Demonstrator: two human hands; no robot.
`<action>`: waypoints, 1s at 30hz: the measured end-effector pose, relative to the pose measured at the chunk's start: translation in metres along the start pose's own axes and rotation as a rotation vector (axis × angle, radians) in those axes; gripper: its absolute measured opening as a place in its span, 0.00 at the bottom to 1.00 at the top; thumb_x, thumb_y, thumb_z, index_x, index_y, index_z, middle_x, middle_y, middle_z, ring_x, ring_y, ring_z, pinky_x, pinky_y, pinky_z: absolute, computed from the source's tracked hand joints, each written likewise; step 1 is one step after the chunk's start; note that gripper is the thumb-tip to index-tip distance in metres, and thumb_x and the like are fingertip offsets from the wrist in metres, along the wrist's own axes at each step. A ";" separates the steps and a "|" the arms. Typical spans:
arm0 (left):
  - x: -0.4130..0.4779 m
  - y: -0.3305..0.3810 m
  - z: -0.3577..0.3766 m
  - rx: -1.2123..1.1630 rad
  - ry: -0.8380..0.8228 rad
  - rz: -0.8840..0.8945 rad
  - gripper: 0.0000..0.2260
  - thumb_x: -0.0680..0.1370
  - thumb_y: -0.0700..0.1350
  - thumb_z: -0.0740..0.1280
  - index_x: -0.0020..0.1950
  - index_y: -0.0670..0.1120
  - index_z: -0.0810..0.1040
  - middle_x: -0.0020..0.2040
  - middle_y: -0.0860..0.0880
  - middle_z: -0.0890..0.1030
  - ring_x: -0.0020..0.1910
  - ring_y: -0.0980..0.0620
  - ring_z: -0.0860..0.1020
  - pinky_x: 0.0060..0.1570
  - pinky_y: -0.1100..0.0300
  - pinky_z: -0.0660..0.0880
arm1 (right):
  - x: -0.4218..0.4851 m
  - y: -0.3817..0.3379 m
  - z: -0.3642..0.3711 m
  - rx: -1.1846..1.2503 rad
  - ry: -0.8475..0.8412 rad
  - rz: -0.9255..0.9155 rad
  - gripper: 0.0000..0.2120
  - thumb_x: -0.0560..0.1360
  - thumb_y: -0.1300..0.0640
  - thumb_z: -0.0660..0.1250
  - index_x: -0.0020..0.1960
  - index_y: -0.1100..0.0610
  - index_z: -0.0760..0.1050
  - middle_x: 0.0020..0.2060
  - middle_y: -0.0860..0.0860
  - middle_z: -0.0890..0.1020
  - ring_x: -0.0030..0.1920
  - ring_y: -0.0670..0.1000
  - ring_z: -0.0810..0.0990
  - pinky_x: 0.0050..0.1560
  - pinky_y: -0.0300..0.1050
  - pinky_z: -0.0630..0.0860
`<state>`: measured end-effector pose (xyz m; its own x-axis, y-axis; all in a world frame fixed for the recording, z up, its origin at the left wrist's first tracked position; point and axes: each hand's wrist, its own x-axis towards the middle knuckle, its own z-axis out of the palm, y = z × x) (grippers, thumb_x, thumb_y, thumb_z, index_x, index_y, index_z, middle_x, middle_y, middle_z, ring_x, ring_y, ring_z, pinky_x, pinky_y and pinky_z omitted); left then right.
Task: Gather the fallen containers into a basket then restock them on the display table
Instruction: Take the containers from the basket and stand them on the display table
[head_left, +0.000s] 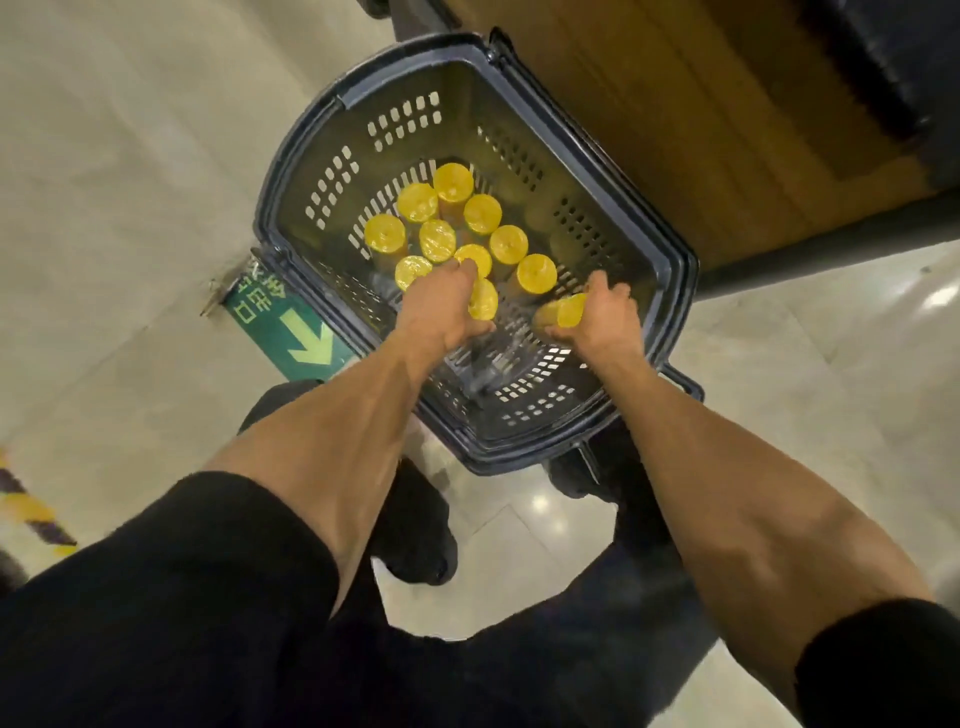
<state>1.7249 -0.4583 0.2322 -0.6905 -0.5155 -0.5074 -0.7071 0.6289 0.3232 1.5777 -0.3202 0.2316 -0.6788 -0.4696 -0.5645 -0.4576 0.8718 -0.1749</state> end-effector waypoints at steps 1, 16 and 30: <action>-0.013 0.002 -0.016 -0.020 0.006 -0.007 0.33 0.70 0.57 0.76 0.67 0.43 0.69 0.62 0.42 0.75 0.59 0.40 0.76 0.54 0.45 0.76 | -0.016 -0.003 -0.013 0.014 0.000 -0.011 0.34 0.68 0.46 0.78 0.65 0.57 0.65 0.62 0.62 0.72 0.64 0.64 0.72 0.59 0.58 0.73; -0.253 0.076 -0.233 -0.302 0.238 -0.057 0.33 0.71 0.56 0.76 0.71 0.46 0.71 0.67 0.45 0.75 0.64 0.43 0.75 0.56 0.50 0.72 | -0.263 -0.023 -0.220 0.430 0.144 -0.056 0.37 0.60 0.32 0.76 0.63 0.46 0.72 0.58 0.47 0.77 0.57 0.50 0.76 0.50 0.47 0.73; -0.331 0.257 -0.311 -0.373 0.460 0.059 0.32 0.69 0.57 0.77 0.70 0.51 0.72 0.65 0.50 0.76 0.61 0.49 0.75 0.57 0.50 0.75 | -0.345 0.096 -0.400 0.528 0.404 -0.239 0.33 0.64 0.35 0.76 0.65 0.41 0.73 0.57 0.42 0.75 0.56 0.45 0.75 0.48 0.42 0.72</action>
<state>1.7242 -0.3067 0.7316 -0.6667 -0.7374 -0.1087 -0.6136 0.4602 0.6417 1.5383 -0.1307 0.7319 -0.8010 -0.5830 -0.1359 -0.3509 0.6412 -0.6824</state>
